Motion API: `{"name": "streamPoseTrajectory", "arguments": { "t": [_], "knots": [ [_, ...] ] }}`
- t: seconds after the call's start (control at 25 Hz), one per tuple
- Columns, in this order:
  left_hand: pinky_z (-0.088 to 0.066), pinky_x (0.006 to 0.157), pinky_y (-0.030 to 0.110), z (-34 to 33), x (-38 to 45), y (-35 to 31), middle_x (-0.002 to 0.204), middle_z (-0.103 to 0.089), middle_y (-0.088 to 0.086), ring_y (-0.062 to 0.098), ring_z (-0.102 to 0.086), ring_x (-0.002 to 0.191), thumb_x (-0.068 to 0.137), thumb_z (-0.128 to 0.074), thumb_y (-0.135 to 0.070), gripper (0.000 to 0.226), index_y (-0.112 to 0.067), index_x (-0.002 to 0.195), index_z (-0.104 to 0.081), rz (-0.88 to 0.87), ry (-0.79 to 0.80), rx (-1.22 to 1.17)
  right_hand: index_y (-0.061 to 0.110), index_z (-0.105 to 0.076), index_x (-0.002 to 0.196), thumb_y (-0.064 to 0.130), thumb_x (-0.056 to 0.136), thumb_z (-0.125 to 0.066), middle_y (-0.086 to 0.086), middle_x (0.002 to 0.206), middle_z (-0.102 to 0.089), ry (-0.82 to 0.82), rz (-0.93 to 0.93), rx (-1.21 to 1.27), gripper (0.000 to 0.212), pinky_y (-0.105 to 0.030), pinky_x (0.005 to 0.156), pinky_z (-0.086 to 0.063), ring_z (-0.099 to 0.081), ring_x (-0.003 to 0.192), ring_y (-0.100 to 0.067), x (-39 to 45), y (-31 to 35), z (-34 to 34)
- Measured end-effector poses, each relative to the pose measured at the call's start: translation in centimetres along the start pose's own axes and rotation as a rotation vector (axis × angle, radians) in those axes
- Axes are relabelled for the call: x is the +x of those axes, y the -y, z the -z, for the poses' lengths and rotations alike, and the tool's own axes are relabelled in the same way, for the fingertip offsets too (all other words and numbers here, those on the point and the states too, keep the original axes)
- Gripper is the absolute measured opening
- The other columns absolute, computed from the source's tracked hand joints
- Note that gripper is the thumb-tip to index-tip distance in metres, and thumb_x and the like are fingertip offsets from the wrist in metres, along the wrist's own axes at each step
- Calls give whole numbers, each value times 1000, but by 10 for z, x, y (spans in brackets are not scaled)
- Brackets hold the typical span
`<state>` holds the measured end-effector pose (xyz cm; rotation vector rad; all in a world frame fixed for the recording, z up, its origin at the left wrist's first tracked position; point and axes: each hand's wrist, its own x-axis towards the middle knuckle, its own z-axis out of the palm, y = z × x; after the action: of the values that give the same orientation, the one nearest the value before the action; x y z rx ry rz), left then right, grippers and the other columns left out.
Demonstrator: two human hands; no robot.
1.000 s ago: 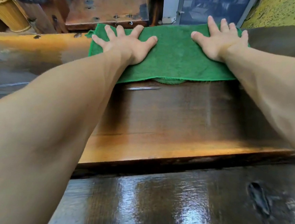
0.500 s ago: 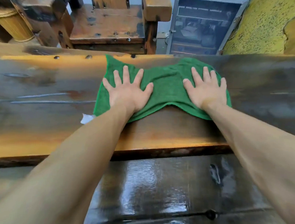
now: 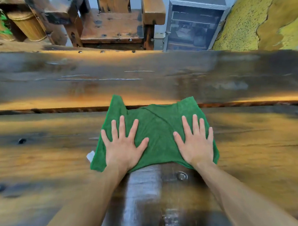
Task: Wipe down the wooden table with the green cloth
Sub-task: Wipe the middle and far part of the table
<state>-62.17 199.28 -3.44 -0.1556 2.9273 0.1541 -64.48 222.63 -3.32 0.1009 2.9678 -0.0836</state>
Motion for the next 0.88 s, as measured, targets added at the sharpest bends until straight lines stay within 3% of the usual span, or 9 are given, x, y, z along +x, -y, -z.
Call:
{"name": "streamPoseTrajectory", "arguments": {
  "t": [0.2, 0.36, 0.56, 0.76, 0.88],
  "knots": [
    [10, 119, 64, -17, -94, 6, 167, 25, 4, 32, 21, 153, 85, 2, -81, 79, -47, 155, 19, 11, 20, -3, 39, 13, 157, 70, 95, -5, -1, 166, 19, 43, 24, 5, 71, -51, 122, 6, 18, 152, -22, -86, -12, -8],
    [11, 119, 62, -33, -161, 12, 167, 21, 4, 31, 18, 154, 85, 1, -80, 79, -48, 155, 16, 15, -7, -14, 39, 14, 156, 71, 91, 2, -1, 165, 20, 41, 38, -8, 73, -50, 122, 7, 18, 152, -22, -153, -18, -19],
    [8, 119, 60, -58, -241, 26, 169, 6, 5, 32, 3, 156, 89, -4, -81, 78, -45, 158, -3, -20, -64, -25, 41, 19, 154, 73, 87, 6, 0, 164, 23, 43, 30, 9, 75, -50, 121, 11, 21, 151, -21, -227, -17, -36],
    [-13, 115, 63, -76, -319, 42, 164, -30, 12, 37, -33, 148, 94, -16, -77, 76, -37, 155, -35, -54, -60, 5, 41, 28, 149, 74, 84, 13, 1, 162, 28, 49, 54, 4, 73, -50, 121, 13, 25, 150, -20, -317, -19, -49],
    [-18, 112, 63, -84, -361, 52, 161, -36, 13, 37, -39, 145, 94, -19, -77, 75, -36, 152, -43, -47, -78, 14, 40, 25, 151, 75, 80, 18, 1, 161, 29, 47, 57, 1, 79, -50, 120, 13, 25, 150, -20, -360, -22, -51]
  ]
}}
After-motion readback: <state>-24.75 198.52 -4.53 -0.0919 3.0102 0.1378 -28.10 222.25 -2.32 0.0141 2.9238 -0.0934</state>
